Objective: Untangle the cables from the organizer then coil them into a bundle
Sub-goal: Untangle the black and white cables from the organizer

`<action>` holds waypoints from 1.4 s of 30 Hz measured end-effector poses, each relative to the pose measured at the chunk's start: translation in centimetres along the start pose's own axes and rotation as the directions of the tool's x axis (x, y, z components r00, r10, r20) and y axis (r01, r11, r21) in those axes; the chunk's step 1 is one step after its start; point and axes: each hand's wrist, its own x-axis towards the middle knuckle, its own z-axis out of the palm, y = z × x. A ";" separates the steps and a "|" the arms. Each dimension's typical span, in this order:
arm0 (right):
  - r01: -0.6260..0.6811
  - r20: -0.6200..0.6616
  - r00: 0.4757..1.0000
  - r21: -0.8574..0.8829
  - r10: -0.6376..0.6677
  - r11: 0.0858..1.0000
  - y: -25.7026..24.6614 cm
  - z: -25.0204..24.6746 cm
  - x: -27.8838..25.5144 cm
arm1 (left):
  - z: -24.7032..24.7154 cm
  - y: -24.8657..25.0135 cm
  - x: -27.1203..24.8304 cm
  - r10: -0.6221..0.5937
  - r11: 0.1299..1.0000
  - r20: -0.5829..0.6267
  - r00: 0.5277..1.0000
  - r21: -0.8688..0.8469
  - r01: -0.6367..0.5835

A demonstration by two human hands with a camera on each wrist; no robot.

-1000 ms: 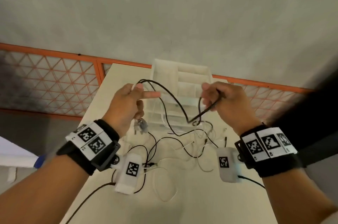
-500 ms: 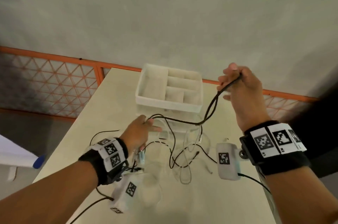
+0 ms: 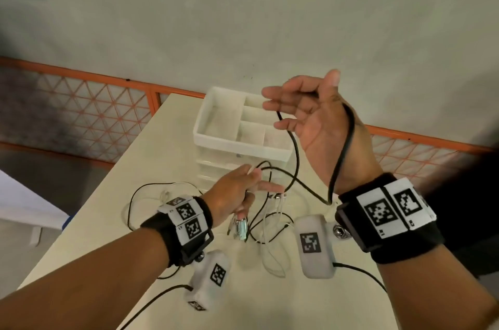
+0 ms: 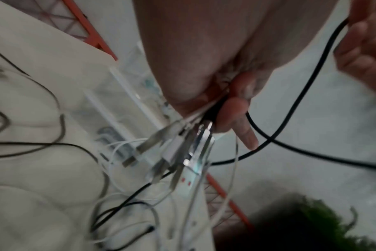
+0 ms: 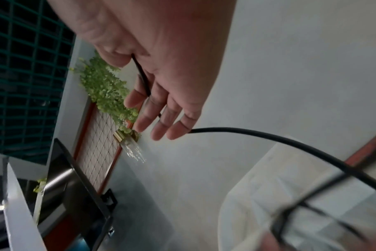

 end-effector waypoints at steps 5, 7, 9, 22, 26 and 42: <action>0.101 -0.124 0.980 -0.363 -0.156 0.926 0.9 -2.6 -0.8 | -2.9 -3.2 0.1 -0.143 0.979 -0.355 0.924 0.088 0.186; 0.114 -0.133 0.969 -0.514 -0.210 0.850 1.2 -3.6 -1.2 | -4.5 -3.0 0.1 -0.113 0.978 -0.471 0.875 0.104 0.183; 0.076 -0.152 0.968 -0.589 -0.202 0.805 1.7 -4.7 -1.2 | -6.0 -2.4 0.0 -0.099 0.981 -0.576 0.811 0.082 0.177; -0.103 0.123 0.976 -0.458 0.178 0.883 3.5 -0.2 -0.9 | -4.5 5.1 -1.5 0.069 0.895 -0.278 0.958 -0.407 -0.183; -0.023 0.150 0.986 -0.317 0.075 0.948 1.4 1.6 1.0 | -2.0 4.5 -0.5 0.081 0.924 -0.091 0.993 -0.366 -0.109; -0.114 -0.318 0.923 -0.763 -0.217 0.636 3.4 -6.2 1.1 | -6.4 -2.5 0.9 -0.060 0.946 -0.312 0.948 0.286 0.154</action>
